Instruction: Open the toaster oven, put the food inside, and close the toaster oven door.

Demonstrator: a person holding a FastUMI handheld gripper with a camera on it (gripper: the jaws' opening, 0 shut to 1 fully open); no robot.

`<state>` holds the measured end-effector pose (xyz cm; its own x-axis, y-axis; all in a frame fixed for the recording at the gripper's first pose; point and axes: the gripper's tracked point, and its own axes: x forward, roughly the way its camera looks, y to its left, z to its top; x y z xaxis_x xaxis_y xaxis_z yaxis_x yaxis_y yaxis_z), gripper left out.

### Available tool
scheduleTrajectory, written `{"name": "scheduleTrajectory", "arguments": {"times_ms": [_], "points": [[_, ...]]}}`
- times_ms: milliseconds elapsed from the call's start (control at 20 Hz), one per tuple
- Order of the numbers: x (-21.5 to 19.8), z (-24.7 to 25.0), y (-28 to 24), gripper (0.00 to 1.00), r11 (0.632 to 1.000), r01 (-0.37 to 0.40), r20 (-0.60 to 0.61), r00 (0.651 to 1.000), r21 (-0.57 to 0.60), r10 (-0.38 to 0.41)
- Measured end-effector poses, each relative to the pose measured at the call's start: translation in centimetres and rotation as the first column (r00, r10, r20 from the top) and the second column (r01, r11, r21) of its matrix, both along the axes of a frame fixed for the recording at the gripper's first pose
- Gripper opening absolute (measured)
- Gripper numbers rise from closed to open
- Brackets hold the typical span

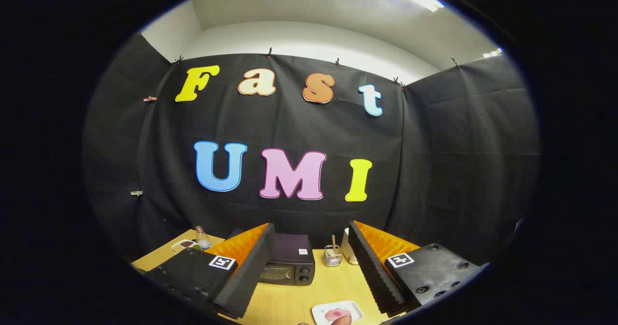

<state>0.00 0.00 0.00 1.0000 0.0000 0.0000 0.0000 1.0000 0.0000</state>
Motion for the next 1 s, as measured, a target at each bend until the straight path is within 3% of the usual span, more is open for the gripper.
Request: {"name": "scheduleTrajectory", "arguments": {"times_ms": [1000], "points": [[-0.3,-0.4,1.7,0.98,0.999,-0.037,0.011,0.999,-0.021,0.037]]}}
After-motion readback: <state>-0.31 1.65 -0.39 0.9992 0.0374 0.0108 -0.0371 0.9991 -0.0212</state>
